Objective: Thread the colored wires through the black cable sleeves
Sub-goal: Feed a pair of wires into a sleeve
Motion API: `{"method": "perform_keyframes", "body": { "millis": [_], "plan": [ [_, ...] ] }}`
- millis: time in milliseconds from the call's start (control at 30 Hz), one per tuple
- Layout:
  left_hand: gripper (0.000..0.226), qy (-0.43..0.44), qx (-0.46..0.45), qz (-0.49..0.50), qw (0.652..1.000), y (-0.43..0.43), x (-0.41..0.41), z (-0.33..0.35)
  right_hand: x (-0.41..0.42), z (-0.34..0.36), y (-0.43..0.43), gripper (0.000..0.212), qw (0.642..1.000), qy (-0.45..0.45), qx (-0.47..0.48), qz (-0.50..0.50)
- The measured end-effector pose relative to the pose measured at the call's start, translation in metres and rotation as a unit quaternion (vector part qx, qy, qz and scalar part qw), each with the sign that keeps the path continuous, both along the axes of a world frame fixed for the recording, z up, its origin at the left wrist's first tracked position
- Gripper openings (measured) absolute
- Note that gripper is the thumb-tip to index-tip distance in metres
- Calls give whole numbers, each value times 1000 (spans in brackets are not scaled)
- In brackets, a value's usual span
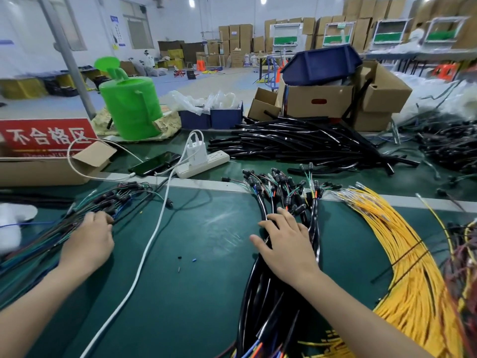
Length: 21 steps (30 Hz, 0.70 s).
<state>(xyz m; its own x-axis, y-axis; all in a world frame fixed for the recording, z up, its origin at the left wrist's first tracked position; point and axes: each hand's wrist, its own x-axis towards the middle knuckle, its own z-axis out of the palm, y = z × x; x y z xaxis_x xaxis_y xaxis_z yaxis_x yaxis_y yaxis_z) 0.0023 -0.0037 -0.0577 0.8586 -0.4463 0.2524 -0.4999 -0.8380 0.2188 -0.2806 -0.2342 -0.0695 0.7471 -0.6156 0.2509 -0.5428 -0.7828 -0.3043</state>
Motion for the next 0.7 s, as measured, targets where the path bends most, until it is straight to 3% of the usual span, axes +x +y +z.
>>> {"method": "perform_keyframes", "body": {
  "millis": [100,200,367,533,700],
  "plan": [
    [10,-4,-42,13,999,-3,-3,7,-2,0,0,50,1000,-4,-6,-2],
    [6,15,-19,-3,1000,1,-1,12,-4,-1,1,50,1000,-4,-4,0],
    [15,5,-6,-67,998,19,13,16,-4,0,0,49,1000,0,-10,-1],
    [26,31,23,-23,999,22,28,11,-3,3,-1,48,1000,8,-17,-5],
    [23,6,-22,-26,999,21,30,8,-2,2,1,46,1000,7,-19,-3]
  ]
}}
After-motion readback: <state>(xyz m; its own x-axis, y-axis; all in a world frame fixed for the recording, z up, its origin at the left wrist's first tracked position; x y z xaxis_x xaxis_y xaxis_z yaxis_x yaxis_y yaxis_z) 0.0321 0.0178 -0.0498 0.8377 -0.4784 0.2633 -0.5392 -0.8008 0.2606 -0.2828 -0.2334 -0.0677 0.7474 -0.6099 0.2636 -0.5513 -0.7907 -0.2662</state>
